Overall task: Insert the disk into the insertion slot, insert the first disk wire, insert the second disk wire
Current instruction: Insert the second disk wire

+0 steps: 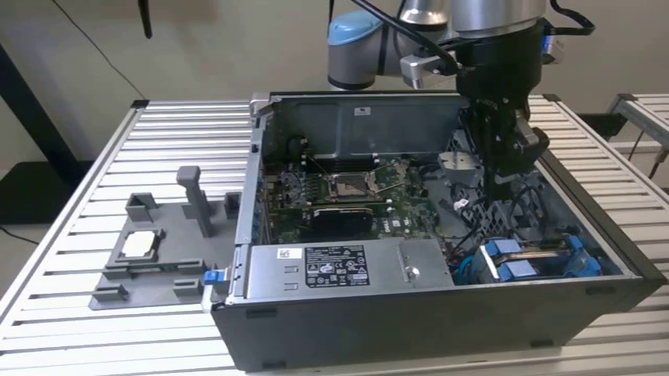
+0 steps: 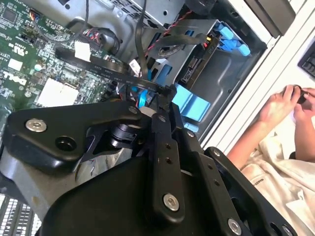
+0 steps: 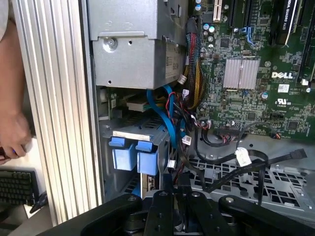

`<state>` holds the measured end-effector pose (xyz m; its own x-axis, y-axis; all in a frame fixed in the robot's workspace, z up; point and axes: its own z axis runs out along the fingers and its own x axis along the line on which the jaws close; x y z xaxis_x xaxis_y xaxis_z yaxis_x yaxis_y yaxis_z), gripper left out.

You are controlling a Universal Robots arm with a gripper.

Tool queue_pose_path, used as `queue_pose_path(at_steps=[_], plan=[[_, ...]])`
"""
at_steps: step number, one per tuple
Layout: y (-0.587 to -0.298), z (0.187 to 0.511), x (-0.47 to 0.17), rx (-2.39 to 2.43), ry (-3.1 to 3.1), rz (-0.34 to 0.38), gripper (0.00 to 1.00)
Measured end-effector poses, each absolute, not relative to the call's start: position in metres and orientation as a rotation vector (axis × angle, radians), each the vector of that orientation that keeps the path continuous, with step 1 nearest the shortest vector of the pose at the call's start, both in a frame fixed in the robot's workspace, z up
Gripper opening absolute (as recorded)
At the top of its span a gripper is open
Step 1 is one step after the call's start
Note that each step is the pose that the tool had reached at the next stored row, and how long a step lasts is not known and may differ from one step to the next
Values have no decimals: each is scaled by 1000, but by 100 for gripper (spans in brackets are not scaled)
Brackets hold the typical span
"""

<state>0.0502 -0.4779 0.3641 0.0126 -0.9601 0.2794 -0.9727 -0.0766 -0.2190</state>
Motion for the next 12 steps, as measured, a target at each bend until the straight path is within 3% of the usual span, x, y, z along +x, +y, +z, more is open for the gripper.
queue_pose_path(at_steps=[9,11,12], plan=[[-478,364,50,2209,-2109,560,16],[-476,364,50,2208,-2107,563,18],[-476,364,51,2208,-2105,564,25]])
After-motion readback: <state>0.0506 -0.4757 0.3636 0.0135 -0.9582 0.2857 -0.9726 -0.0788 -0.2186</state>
